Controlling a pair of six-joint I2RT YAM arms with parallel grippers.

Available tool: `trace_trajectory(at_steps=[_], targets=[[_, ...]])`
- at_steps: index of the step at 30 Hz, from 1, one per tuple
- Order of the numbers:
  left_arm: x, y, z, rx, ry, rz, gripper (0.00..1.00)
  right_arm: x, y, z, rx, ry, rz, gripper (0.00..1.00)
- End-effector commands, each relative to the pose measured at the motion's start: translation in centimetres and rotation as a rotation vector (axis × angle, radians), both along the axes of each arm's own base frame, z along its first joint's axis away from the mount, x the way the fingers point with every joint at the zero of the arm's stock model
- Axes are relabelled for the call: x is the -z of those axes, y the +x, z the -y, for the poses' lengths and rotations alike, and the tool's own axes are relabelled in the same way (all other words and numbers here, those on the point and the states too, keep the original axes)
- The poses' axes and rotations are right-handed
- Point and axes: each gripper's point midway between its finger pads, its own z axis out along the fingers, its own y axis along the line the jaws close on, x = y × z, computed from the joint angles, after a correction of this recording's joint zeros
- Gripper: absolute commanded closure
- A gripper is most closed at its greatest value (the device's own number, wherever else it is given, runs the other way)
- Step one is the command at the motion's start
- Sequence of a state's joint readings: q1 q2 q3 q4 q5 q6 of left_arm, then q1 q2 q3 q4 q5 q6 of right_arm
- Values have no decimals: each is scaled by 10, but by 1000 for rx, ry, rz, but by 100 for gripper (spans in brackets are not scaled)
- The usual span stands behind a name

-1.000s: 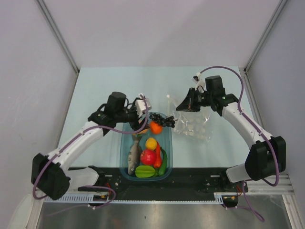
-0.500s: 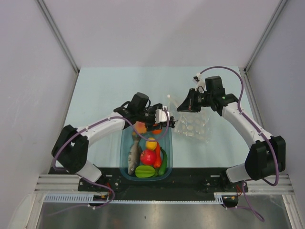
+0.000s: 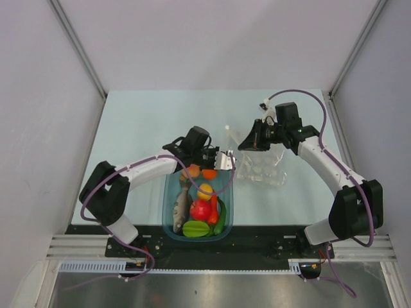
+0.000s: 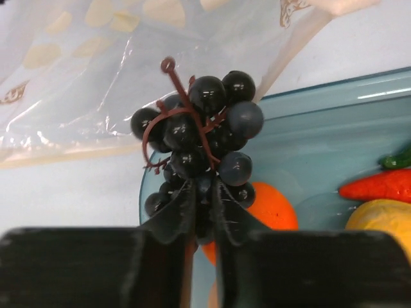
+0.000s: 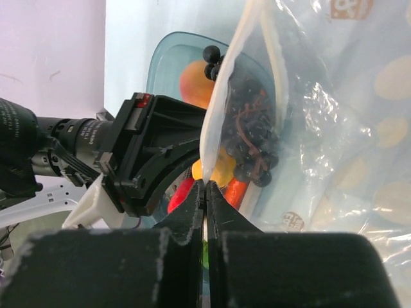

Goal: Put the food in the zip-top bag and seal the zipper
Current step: Pick up the fake fruit from the bin, then place the fake fruit in the zipper food storage bag.

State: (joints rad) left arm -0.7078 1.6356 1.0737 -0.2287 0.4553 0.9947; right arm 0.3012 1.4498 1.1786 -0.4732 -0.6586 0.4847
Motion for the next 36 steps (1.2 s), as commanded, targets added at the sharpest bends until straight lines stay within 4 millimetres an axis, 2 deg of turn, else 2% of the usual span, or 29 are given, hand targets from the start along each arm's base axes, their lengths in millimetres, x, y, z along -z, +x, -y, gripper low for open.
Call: trace_trajectory(at_steps=[1,3,4,6,7,9,15,18,20,25,29,32,35,36], targets=[[-67,1,1,6,-92,109,92,-28,8,-4,-37,41,94,100],[-75,-9,-3,13,-102,92,98,-34,9,-5,-38,55,97,100],[-90,-12,-5,13,-123,110,100,-36,9,-5,-36,63,98,100],[-95,-19,-10,14,-129,97,100,-40,10,-5,-34,74,97,100],[-105,-22,-12,15,-146,107,100,-40,11,-5,-35,76,96,100],[-114,-24,-16,-4,-169,91,100,-42,10,-6,-44,87,97,100],[-183,-22,-22,-105,-335,43,100,-57,3,-23,-106,211,78,100],[-226,-27,-22,-131,-446,16,100,-71,-2,-33,-142,313,52,100],[-244,-31,-23,-146,-502,-2,100,-75,-2,-36,-158,352,32,100],[-300,-33,-21,-179,-665,5,100,-74,0,-39,-170,407,-28,100],[-323,-17,-17,-253,-763,-9,100,-74,5,-42,-167,447,-58,100],[-327,-5,-12,-295,-819,-20,100,-82,5,-45,-178,467,-54,100],[-318,4,-13,-345,-846,-24,100,-89,7,-47,-190,479,-46,100],[-296,10,-15,-388,-828,-37,100,-93,7,-46,-193,484,-41,100]])
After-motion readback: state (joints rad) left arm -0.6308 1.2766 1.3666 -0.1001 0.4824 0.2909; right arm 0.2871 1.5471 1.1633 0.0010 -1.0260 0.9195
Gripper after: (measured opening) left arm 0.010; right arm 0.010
